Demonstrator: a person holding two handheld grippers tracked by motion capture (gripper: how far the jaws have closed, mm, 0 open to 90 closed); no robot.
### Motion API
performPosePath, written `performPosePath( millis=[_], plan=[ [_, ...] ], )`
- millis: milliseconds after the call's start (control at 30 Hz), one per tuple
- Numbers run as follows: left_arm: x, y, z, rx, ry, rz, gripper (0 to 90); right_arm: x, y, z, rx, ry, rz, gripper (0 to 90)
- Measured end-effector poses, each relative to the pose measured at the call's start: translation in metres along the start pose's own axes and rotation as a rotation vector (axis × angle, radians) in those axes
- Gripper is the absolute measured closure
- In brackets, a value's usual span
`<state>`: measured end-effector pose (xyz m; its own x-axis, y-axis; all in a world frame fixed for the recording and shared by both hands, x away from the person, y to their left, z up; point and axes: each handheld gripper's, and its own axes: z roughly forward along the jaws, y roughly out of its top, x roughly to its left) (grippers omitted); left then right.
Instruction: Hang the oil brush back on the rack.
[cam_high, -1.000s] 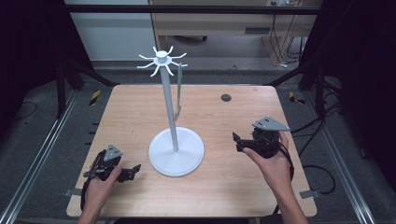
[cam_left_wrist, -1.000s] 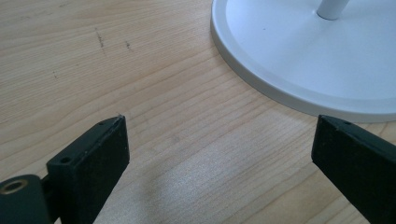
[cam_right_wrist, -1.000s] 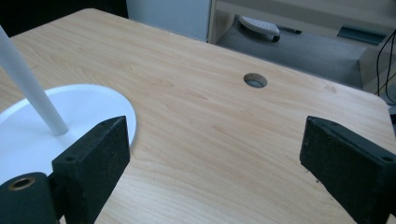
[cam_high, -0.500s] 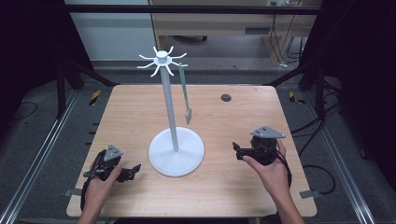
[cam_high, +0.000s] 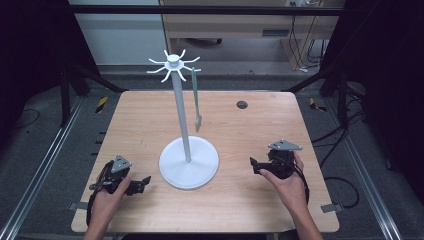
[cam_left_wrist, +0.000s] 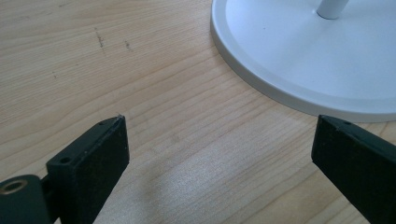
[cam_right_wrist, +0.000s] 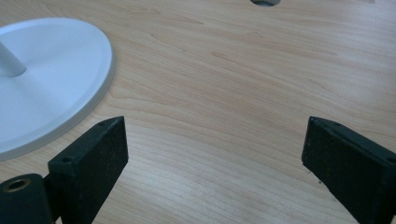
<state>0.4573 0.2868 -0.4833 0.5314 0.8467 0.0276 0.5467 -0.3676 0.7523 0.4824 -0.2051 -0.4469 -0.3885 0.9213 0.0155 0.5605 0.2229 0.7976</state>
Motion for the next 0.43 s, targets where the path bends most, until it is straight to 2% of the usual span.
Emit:
performPosePath(
  millis=[167, 367, 400, 433],
  plan=[
    [0.000, 0.000, 0.000, -0.002, 0.002, -0.001, 3.7, -0.005, -0.005, 0.008, 0.022, -0.010, 0.020, 7.6],
    [0.000, 0.000, 0.000, -0.005, -0.001, -0.005, 3.7, -0.007, -0.020, 0.021, 0.046, -0.013, 0.059, 9.2],
    [0.000, 0.001, 0.000, -0.002, -0.003, 0.000, 3.7, -0.007, -0.020, 0.022, 0.061, -0.014, 0.048, 9.1],
    [0.000, 0.001, 0.000, -0.002, -0.003, 0.001, 3.7, -0.006, -0.020, 0.021, 0.050, -0.014, 0.034, 9.1]
  ],
)
